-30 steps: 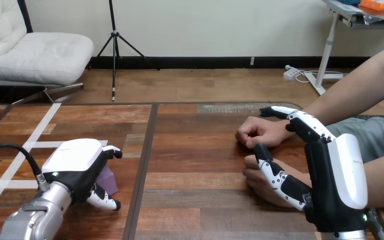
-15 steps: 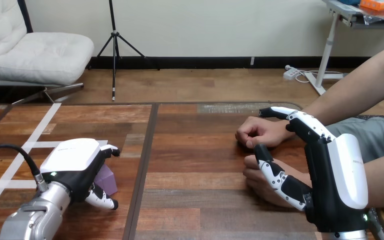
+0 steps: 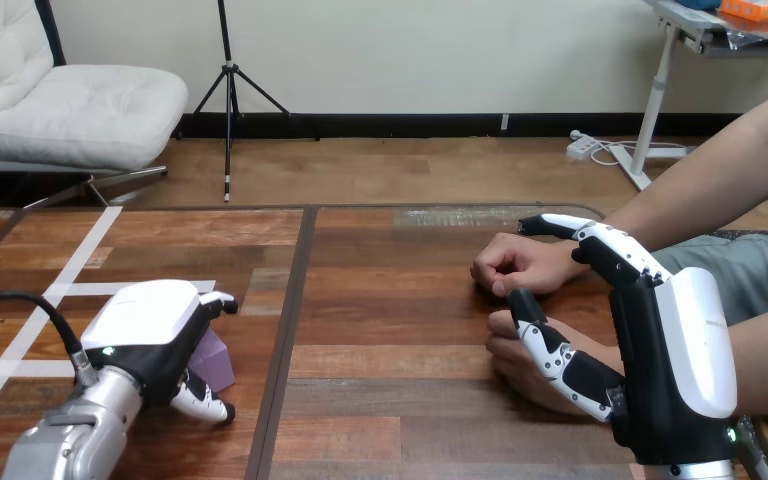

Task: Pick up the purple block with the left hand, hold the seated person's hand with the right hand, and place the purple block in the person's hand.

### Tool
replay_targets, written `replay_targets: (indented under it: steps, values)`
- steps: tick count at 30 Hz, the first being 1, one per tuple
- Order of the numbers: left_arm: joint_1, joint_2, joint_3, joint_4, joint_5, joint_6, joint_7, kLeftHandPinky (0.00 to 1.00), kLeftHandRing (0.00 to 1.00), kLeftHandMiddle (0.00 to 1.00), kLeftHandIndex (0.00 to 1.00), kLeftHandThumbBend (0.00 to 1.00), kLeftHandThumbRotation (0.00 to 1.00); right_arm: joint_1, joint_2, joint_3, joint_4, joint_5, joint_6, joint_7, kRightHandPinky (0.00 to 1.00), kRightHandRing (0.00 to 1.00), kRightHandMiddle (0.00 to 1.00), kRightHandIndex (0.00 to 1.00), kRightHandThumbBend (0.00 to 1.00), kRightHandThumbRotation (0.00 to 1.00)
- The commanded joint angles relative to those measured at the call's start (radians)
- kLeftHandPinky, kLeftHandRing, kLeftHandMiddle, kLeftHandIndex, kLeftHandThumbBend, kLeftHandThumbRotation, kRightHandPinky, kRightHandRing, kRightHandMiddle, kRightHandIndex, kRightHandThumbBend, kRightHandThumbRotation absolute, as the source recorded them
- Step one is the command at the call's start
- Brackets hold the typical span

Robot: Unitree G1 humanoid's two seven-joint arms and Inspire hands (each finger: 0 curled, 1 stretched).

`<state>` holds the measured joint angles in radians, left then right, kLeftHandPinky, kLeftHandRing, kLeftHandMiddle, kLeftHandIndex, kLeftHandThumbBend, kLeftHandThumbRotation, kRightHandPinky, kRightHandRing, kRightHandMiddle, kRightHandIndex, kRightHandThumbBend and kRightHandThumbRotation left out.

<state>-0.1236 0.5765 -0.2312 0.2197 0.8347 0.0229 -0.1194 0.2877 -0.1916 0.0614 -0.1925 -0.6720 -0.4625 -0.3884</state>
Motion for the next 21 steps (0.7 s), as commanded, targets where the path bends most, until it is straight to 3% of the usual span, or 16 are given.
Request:
replay_targets:
  steps: [1, 21]
  values:
    - [-0.071, -0.003, -0.014, 0.023, 0.018, 0.015, 0.031, 0.73, 0.80, 0.84, 0.84, 0.82, 0.12, -0.054, -0.005, -0.012, -0.049, 0.003, -0.006, -0.001, 0.66, 0.75, 0.74, 0.70, 0.36, 0.00]
    - [-0.121, -0.011, -0.063, 0.109, 0.058, 0.090, 0.041, 0.75, 0.81, 0.84, 0.84, 0.81, 0.12, -0.050, -0.009, -0.011, -0.053, 0.003, 0.001, 0.004, 0.66, 0.75, 0.74, 0.69, 0.36, 0.00]
